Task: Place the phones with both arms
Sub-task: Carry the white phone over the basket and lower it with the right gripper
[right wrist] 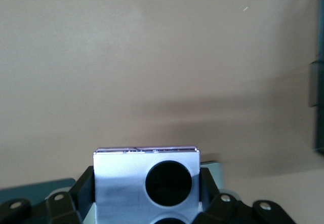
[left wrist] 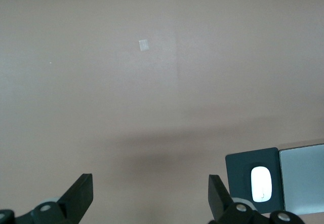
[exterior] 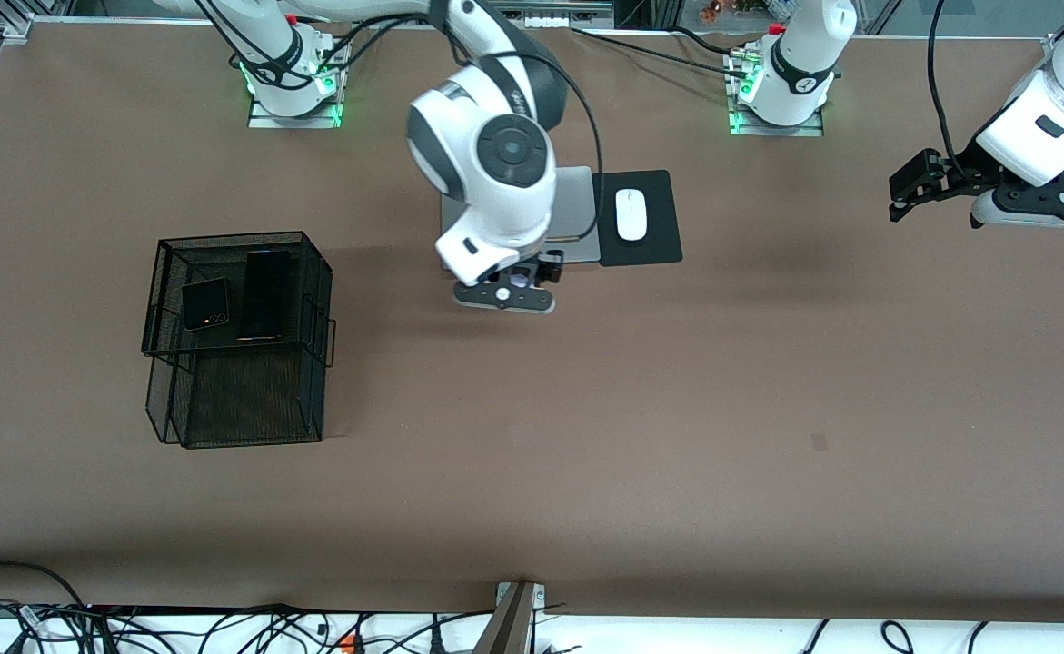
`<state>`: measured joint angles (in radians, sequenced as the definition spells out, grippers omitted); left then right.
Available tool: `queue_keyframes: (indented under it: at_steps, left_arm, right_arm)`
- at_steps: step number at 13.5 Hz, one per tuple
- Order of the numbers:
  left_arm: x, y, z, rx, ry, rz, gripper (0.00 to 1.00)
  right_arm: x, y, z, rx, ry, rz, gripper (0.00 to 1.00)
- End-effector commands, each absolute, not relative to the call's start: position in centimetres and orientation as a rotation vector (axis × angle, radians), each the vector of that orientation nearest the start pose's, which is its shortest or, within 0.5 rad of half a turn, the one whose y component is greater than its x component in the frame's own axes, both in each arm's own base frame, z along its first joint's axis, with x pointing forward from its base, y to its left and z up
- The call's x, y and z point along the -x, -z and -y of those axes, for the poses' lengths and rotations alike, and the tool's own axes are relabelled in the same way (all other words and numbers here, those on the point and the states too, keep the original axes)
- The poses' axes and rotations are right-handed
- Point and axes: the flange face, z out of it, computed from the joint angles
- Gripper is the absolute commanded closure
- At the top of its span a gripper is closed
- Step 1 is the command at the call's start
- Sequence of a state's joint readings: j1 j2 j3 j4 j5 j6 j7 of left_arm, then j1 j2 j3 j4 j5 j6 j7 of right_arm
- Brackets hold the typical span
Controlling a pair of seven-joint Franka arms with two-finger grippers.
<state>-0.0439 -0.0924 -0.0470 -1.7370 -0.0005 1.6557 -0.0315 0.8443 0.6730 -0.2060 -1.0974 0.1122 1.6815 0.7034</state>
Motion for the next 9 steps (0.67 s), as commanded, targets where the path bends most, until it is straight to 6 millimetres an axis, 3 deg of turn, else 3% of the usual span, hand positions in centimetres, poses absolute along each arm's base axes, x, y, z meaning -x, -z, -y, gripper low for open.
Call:
queue_keyframes:
  at_steps: [1, 2, 6, 9]
  left_arm:
    - [-52.8, -60.8, 4.7, 3.158, 0.008, -0.08, 0.0]
    - [-52.8, -60.8, 4.7, 3.158, 0.008, -0.08, 0.0]
    - [-52.8, -60.7, 4.7, 3.158, 0.001, -0.082, 0.0]
    - [-52.8, -60.7, 4.6, 3.158, 0.001, -0.08, 0.0]
  right_arm:
    - [-58.1, -46.0, -40.4, 3.218, -0.197, 0.067, 0.62]
    - [-59.3, -46.7, -37.6, 3.232, -0.208, 0.135, 0.63]
    - [-64.2, -48.7, -22.4, 3.19, -0.245, 0.43, 0.63]
    - [-68.0, -47.4, -12.2, 3.137, -0.212, 0.567, 0.63]
